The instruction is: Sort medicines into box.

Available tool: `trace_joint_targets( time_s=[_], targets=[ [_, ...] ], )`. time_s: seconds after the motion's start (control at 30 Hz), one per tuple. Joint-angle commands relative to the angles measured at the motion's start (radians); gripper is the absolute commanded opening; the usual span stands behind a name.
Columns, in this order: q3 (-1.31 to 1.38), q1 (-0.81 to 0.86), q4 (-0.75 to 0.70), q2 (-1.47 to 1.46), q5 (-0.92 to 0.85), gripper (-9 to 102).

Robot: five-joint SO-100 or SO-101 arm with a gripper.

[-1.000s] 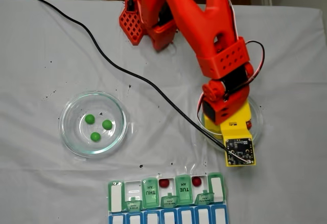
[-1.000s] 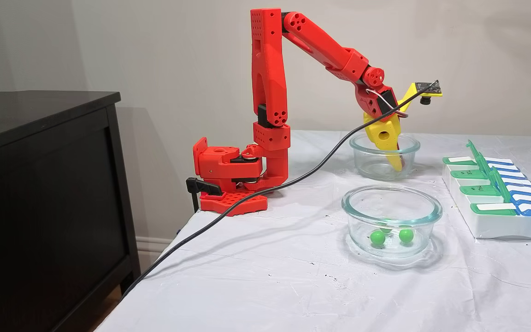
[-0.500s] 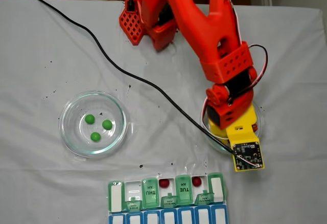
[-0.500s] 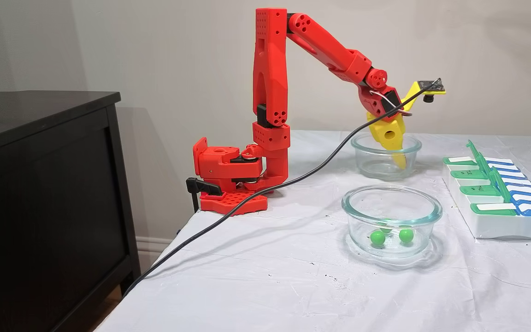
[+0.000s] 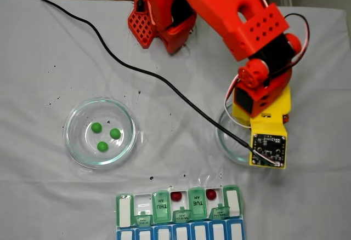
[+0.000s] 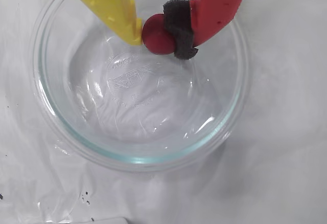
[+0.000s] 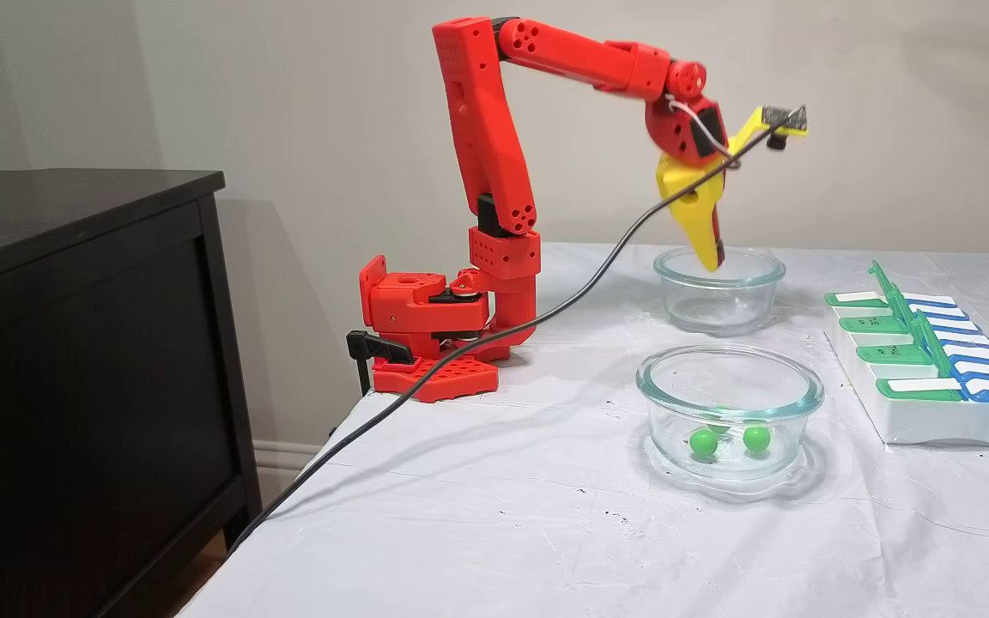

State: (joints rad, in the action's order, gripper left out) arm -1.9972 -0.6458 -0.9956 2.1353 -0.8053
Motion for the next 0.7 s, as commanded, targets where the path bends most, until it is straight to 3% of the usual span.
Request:
trace_joint_targets(
  time_s=[0.0,0.2,0.53,0.67],
  targets=[
    [0.273,0.087,-0.103,0.058,0.104,0],
    [0.568,0.272,-0.287,-0.12,0.189,0],
    [0.54,0.502,-0.25,-0.158,0.186,0],
    [0.416,0.569,-0.227,-0.067,0.156,0]
  ],
)
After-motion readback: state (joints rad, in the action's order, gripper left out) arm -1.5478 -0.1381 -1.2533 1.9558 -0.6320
